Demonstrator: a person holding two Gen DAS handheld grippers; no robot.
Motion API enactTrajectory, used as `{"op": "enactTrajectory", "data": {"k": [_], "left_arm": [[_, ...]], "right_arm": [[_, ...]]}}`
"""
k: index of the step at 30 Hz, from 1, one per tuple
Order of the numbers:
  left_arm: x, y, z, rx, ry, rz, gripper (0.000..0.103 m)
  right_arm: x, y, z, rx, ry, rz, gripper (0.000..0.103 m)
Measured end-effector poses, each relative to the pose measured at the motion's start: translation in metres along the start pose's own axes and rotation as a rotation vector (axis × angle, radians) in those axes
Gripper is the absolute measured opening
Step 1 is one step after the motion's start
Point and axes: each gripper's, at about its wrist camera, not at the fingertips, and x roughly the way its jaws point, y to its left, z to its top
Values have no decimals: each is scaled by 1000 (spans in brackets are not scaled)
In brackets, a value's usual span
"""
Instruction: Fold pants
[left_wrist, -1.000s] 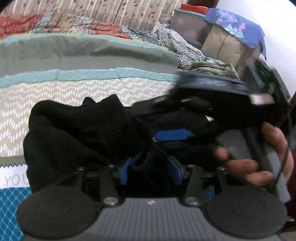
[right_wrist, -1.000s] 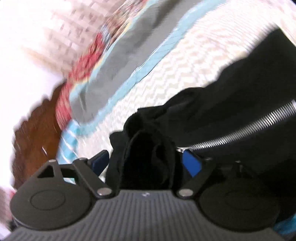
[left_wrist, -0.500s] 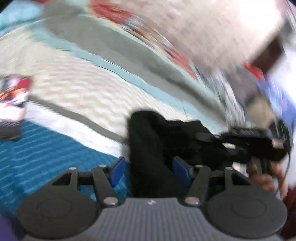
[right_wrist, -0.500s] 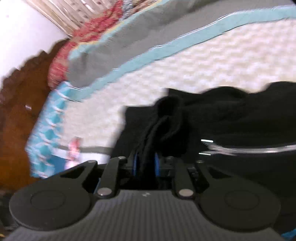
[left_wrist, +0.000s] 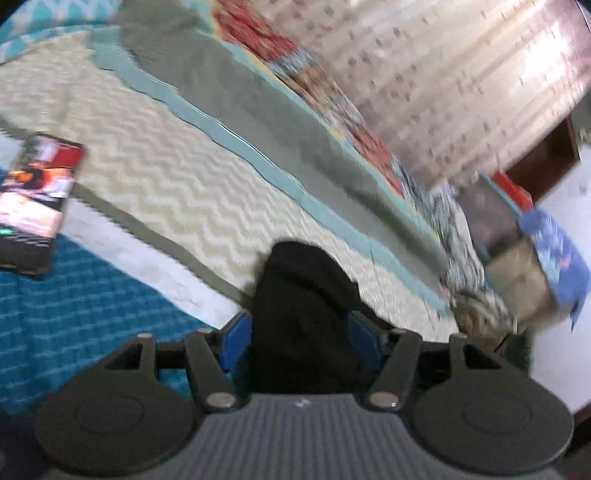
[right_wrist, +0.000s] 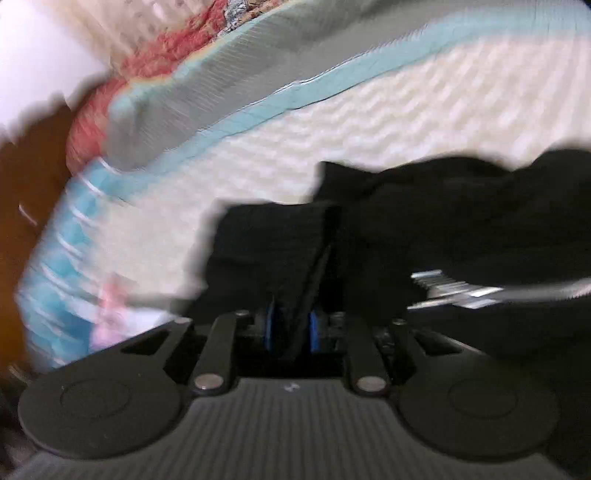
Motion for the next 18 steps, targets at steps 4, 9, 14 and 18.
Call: {"op": "enactTrajectory", "data": {"k": [4,9,14,18], "left_arm": [[37,-28,0,77,74,-18,59],[77,-60,-16,203,167,-1,56],[120,-65,-45,349,253,133,60],[117,-75,-41,334,270,152,61]], "right_arm": [[-21,10,1,-110,-49,-51,46],[-29,7,-1,-138,-98,31,43],[25,-18,-13,-83,46,-53,41],[19,-31,-3,-17,65,-13,41]]}}
